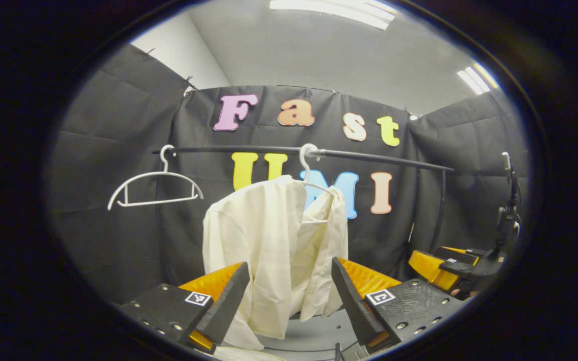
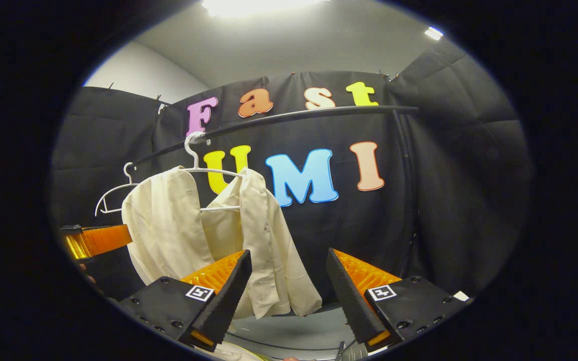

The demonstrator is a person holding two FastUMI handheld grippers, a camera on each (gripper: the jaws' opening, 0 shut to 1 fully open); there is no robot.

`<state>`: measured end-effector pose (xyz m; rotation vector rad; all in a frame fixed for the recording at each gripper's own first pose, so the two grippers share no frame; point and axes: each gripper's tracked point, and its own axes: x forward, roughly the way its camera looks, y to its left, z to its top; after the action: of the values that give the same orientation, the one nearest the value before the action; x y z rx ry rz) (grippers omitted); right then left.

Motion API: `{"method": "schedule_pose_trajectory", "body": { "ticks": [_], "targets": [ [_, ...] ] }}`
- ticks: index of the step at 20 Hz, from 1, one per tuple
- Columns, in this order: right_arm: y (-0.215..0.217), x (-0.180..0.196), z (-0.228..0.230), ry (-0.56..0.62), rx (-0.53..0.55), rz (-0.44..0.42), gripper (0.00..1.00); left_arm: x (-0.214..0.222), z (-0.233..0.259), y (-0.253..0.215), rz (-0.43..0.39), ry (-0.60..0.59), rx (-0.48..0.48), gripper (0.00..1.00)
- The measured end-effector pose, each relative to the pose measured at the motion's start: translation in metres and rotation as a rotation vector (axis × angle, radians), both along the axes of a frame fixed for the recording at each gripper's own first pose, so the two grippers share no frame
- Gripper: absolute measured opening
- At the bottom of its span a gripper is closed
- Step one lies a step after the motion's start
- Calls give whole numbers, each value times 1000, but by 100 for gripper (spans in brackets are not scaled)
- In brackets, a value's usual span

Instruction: Grasp the clothes on the hanger with both hands and then place them into the laundry hamper below.

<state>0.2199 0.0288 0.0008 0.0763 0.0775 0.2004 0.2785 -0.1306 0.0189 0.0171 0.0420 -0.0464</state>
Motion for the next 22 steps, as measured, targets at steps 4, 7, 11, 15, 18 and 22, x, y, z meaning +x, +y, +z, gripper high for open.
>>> {"method": "schedule_pose_trajectory", "body": {
  "ticks": [4, 7, 11, 15, 18, 22],
  "targets": [
    [26, 41, -9, 38, 28, 85, 95, 50, -14, -3, 57, 26, 25, 96],
    [35, 71, -13, 40, 17, 127, 96, 80, -27, 1, 136, 46, 25, 95],
    [34, 98, -31, 69, 8, 147, 96, 122, -38, 2, 235, 52, 4, 96],
    [29, 119, -49, 121, 31, 167, 96, 151, -42, 8, 308, 57, 6, 96],
    [25, 126, -56, 133, 29, 184, 92, 166, -45, 13, 352, 57, 47, 95],
    [30, 138, -67, 152, 36, 215, 98, 176, -50, 20, 400, 56, 82, 96]
  ]
}}
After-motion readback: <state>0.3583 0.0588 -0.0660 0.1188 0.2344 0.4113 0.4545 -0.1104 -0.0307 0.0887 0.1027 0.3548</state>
